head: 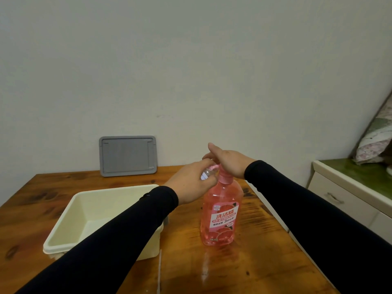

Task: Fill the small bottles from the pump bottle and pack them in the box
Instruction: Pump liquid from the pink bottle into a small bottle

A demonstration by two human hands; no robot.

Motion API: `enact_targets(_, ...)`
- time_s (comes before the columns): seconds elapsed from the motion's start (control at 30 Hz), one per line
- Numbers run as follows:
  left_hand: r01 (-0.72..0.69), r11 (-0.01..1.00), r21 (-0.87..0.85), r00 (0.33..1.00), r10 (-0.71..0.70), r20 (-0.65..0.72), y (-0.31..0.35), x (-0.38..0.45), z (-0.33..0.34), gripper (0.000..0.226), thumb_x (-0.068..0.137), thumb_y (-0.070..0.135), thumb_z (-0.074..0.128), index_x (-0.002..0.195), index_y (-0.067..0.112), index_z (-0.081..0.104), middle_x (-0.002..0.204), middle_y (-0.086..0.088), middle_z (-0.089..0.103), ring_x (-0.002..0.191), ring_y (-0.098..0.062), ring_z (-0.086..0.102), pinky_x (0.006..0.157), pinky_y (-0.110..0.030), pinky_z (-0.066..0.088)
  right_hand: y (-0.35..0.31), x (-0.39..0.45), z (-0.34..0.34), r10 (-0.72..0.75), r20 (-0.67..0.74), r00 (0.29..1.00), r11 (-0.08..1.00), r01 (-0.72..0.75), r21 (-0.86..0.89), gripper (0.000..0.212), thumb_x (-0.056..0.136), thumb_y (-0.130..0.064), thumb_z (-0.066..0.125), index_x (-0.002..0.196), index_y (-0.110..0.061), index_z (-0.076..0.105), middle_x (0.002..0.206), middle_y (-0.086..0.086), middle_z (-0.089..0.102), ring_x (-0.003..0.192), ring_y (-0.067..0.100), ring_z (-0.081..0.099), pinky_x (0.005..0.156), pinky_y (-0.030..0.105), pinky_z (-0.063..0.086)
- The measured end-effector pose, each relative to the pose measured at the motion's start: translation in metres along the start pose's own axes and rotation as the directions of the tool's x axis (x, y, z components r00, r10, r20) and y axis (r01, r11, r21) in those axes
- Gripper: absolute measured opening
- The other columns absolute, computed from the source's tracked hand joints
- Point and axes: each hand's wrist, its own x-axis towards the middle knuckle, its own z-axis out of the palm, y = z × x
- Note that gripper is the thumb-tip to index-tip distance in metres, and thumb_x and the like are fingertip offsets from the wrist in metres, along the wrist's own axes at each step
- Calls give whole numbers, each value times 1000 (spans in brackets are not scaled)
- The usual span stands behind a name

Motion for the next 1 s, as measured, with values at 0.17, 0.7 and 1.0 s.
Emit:
enact_targets(0.17,11,1000,2,1000,-11,19,2,1,-6,36,91,40,51,126,36,50,118,7,61,90,-2,56,70,-14,43,-3,-2,-3,-6,-5,1000,1000,6,14,67,93,-66,13,132,-28,53,136,6,54,116,20,52,97,34,34)
enact_targets(0.7,18,1000,-8,1000,-18,6,5,2,-7,34,91,40,50,124,34,51,115,7,61,90,-5,58,72,-20,49,-6,-4,-8,0,-9,1000,1000,1,31,67,93,-66,12,134,-28,51,137,7,53,114,20,51,96,33,33)
enact_targets(1.0,24,999,-30,1000,-24,-5,2,-2,1,36,92,40,51,127,33,50,120,7,59,92,-5,58,76,-23,52,-1,-1,0,4,-10,1000,1000,-4,-2,69,94,-65,13,132,-26,54,133,6,56,106,17,53,89,30,33)
